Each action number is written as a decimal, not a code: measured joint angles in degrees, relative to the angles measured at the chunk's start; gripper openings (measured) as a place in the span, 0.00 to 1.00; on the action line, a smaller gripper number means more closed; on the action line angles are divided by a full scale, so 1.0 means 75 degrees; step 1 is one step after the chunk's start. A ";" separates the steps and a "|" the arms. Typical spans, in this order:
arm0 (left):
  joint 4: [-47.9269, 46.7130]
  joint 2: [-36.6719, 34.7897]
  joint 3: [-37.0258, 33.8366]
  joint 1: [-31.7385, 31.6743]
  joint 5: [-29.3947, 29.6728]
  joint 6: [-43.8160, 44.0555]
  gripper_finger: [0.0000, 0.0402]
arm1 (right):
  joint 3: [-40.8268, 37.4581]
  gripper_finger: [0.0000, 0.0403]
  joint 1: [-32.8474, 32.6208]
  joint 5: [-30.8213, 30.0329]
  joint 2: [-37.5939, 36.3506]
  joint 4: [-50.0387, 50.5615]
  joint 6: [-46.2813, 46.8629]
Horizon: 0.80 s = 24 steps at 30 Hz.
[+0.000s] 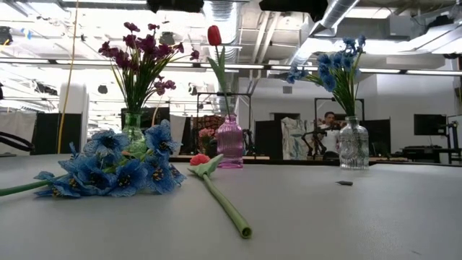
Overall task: Sort flowers into vase by color
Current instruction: Put the right pink flower into the purple vase
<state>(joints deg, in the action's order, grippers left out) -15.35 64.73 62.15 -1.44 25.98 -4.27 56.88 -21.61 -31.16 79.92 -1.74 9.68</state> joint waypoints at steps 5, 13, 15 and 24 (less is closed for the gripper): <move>-0.0565 -0.0126 -0.0075 0.0739 0.0005 0.0399 0.36 | 0.0000 0.49 0.0000 0.0202 0.0000 0.0001 0.0721; -0.0535 -0.0198 -0.0685 0.1878 0.0088 0.1061 0.36 | 0.0000 0.49 -0.0159 0.0210 0.0000 0.0002 0.1745; -0.0449 -0.0198 -0.0855 0.2130 0.0259 0.1151 0.36 | 0.0000 0.49 -0.0254 0.0213 0.0001 0.0002 0.1960; -0.0262 -0.0120 -0.1260 0.2927 0.0847 0.1767 0.36 | 0.0009 0.49 -0.0593 0.0204 0.1042 -0.0634 0.2918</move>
<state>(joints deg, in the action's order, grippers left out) -17.32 63.83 52.70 20.52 32.33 8.99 56.95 -26.05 -29.63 87.74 -6.49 31.56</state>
